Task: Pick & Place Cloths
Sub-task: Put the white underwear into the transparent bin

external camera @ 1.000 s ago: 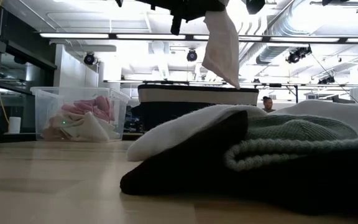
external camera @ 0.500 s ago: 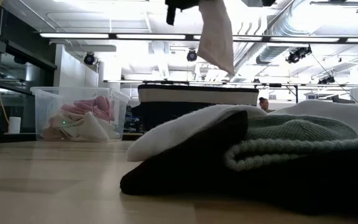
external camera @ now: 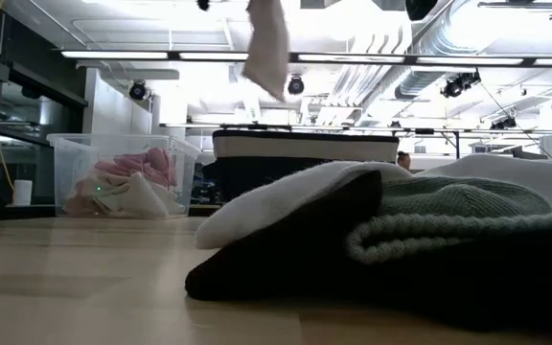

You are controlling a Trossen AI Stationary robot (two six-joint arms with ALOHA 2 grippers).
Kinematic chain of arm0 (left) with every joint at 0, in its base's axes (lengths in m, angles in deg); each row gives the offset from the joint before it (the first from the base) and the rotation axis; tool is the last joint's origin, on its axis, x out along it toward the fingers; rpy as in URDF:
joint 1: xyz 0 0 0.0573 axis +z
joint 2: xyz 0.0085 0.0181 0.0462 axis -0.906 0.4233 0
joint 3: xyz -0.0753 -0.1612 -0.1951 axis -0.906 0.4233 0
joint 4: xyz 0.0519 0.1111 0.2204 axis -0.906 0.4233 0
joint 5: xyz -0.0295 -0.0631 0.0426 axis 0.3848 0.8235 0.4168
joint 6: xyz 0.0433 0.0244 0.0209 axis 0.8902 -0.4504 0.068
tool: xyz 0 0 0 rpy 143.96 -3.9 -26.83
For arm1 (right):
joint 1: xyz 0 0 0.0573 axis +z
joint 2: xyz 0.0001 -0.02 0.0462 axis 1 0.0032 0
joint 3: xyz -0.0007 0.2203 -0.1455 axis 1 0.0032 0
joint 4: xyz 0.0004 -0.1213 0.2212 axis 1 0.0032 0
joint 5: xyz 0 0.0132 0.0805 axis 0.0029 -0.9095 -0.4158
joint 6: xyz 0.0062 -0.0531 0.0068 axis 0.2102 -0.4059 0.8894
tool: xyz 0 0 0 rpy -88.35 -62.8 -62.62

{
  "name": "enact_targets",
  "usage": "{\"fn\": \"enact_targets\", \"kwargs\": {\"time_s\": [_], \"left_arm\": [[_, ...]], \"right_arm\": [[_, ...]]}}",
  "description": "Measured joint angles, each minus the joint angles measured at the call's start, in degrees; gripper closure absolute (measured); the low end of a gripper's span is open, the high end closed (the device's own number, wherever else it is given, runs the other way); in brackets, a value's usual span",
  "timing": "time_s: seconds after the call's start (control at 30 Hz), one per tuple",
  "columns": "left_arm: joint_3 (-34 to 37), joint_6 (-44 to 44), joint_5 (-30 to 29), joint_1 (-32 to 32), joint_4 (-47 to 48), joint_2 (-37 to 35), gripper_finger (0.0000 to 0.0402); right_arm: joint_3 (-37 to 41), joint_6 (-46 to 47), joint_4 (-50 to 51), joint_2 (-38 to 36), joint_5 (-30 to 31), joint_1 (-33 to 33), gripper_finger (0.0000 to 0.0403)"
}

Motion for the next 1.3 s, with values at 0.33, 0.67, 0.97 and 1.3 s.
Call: {"fn": "enact_targets", "kwargs": {"time_s": [0.33,0.67,0.97,1.3], "left_arm": [[0.0,0.0,-22.5,0.0,14.6,-3.3,0.0396],[0.0,-12.9,-39.5,2.7,29.0,-3.3,0.0396],[0.0,-23.5,-30.1,17.2,39.3,-3.3,0.0396],[0.0,-23.1,-18.5,34.9,46.2,-3.0,0.0396]], "right_arm": [[0.0,0.0,0.3,0.0,0.2,0.0,0.0166],[0.0,0.0,0.7,0.0,0.2,0.0,0.0166],[0.0,0.0,1.5,0.0,0.2,0.0,0.0166],[0.0,0.4,2.1,0.1,0.2,0.0,0.0166]]}}
